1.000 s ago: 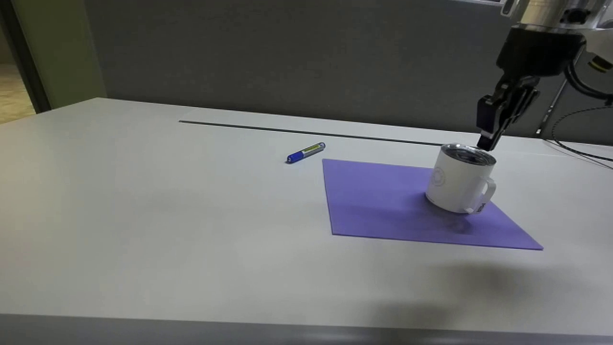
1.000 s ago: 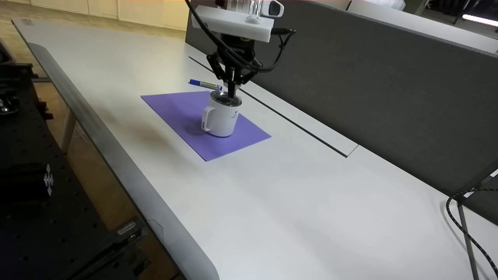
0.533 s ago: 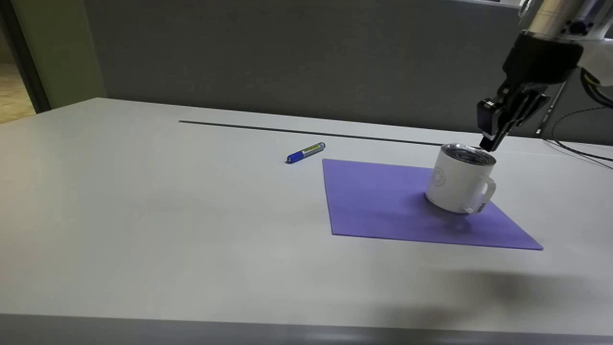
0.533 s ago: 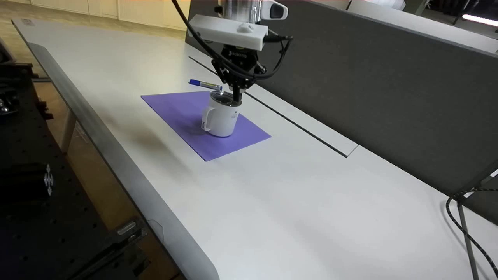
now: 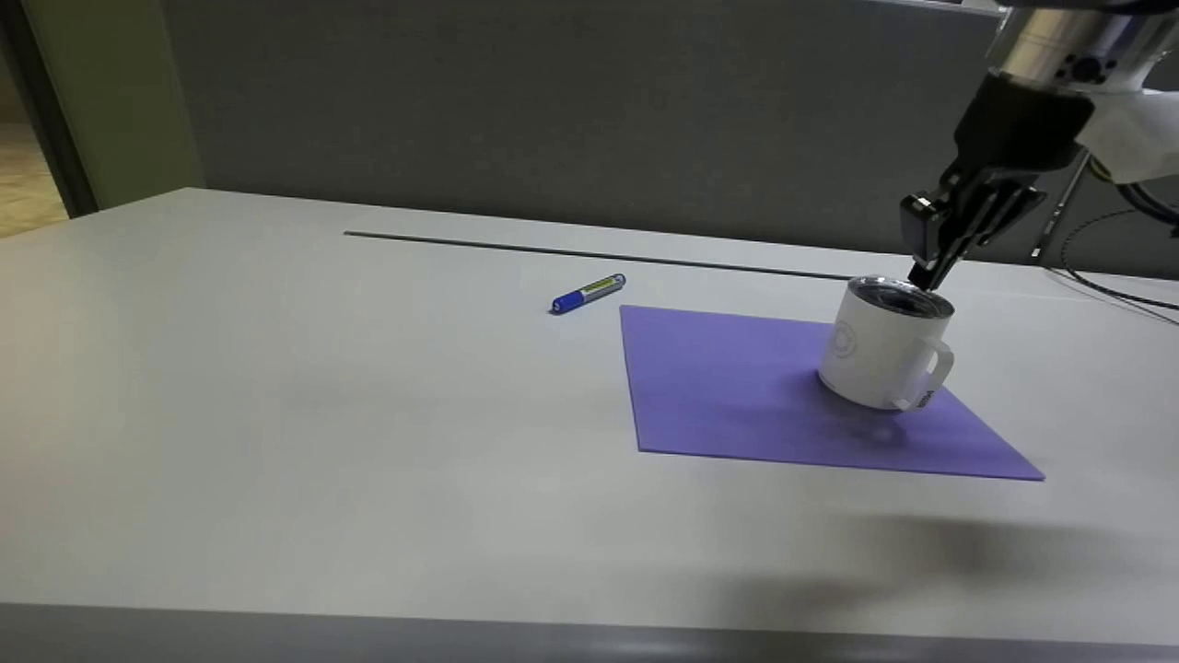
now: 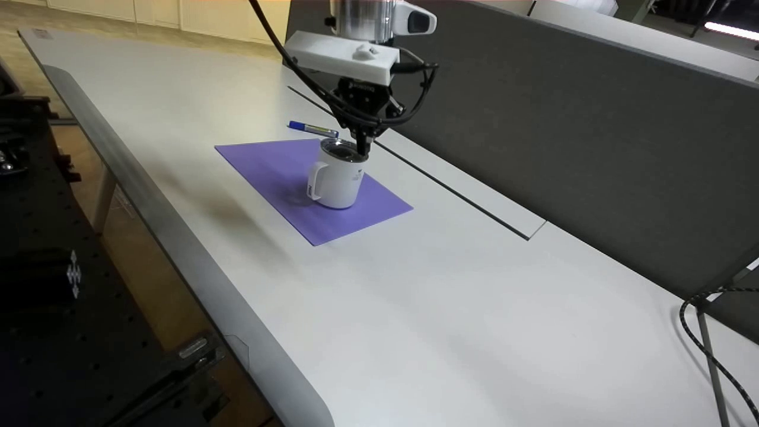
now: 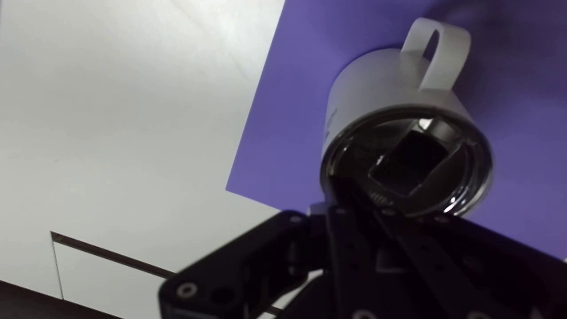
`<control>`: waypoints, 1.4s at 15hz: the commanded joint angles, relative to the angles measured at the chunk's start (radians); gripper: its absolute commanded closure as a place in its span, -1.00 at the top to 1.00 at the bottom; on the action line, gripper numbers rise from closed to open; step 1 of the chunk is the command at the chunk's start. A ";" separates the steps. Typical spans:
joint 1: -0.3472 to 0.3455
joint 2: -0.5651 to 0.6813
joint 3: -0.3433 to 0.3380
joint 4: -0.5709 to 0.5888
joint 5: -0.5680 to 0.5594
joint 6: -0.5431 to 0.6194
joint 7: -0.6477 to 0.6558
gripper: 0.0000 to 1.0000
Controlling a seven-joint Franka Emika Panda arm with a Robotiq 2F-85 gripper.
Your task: Close the slider on the top of the cup
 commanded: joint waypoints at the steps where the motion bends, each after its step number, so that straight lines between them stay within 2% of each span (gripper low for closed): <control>1: -0.003 -0.006 0.025 -0.005 0.041 0.021 0.029 -1.00; 11: -0.019 0.008 0.109 -0.001 0.138 0.011 0.018 -1.00; 21: -0.007 -0.005 0.097 -0.022 0.165 -0.009 0.021 -1.00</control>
